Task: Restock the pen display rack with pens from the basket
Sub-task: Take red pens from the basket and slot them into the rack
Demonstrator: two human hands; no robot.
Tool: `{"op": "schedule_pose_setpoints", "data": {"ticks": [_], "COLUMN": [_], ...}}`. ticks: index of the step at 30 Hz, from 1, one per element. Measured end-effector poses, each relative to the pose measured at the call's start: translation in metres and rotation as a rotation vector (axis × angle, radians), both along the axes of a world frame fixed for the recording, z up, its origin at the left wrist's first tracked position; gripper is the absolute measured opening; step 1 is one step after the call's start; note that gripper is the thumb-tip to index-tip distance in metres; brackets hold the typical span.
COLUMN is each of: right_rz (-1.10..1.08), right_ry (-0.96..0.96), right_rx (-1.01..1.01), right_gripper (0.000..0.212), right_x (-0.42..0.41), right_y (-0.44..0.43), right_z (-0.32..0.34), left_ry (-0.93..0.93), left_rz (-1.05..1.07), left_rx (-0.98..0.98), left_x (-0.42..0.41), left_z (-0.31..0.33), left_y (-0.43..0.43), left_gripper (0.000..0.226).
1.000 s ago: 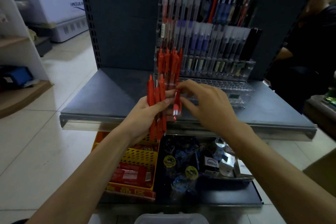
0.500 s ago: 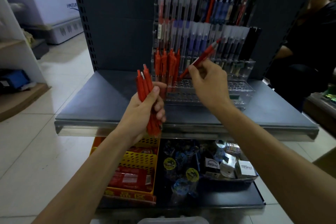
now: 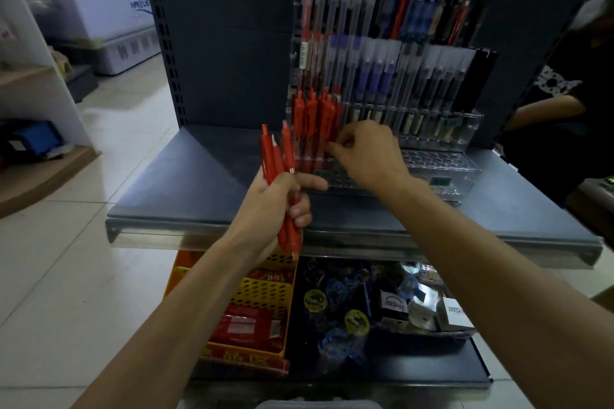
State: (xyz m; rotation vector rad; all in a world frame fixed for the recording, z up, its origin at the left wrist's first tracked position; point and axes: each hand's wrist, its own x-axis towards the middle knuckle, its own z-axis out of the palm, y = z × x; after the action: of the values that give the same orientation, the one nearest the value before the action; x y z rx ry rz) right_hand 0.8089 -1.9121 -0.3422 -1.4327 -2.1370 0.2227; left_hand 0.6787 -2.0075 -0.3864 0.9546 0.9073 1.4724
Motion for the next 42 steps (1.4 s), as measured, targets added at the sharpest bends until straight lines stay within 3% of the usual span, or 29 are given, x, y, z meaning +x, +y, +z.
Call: {"op": "schedule_pose_setpoints", "data": {"ticks": [4,8,13,18,23,27,30,34,42], "right_rz": [-0.01,-0.04,-0.01,0.009,0.24,0.21,0.184,0.261,0.239], "right_ry": [0.14,0.106,0.105,0.293,0.412,0.34,0.469,0.494,0.527], "right_rx": [0.044,0.074,-0.041,0.161,0.021,0.102,-0.126,-0.171,-0.202], "right_gripper": [0.016,0.018,0.019,0.017,0.01,0.016,0.016,0.018,0.01], "right_x": [0.001,-0.001,0.004,0.019,0.025,0.028,0.029,0.032,0.027], "right_y": [-0.002,-0.003,-0.008,-0.04,-0.065,-0.074,-0.077,-0.079,-0.067], "right_z": [0.001,0.002,-0.002,-0.015,-0.017,-0.017,-0.019,-0.023,-0.006], "left_ry": [0.024,-0.004,-0.092,-0.131,-0.078,-0.034,-0.012,0.128,0.017], "left_rz": [0.014,0.011,-0.032,-0.013,-0.035,-0.039,-0.035,0.007,0.035], "left_rx": [0.018,0.048,0.057,0.07,0.096,0.108,0.122,0.109,0.11], "left_x": [0.0,0.0,0.002,0.005,0.011,0.013,0.013,0.015,0.019], "left_z": [0.0,-0.002,-0.003,-0.001,0.0,-0.003,-0.005,-0.01,-0.011], "left_y": [-0.001,-0.002,-0.003,-0.003,-0.009,-0.014,-0.017,-0.018,-0.016], "left_gripper": [0.031,0.021,0.025,0.027,0.03,0.031,0.032,0.026,0.022]}}
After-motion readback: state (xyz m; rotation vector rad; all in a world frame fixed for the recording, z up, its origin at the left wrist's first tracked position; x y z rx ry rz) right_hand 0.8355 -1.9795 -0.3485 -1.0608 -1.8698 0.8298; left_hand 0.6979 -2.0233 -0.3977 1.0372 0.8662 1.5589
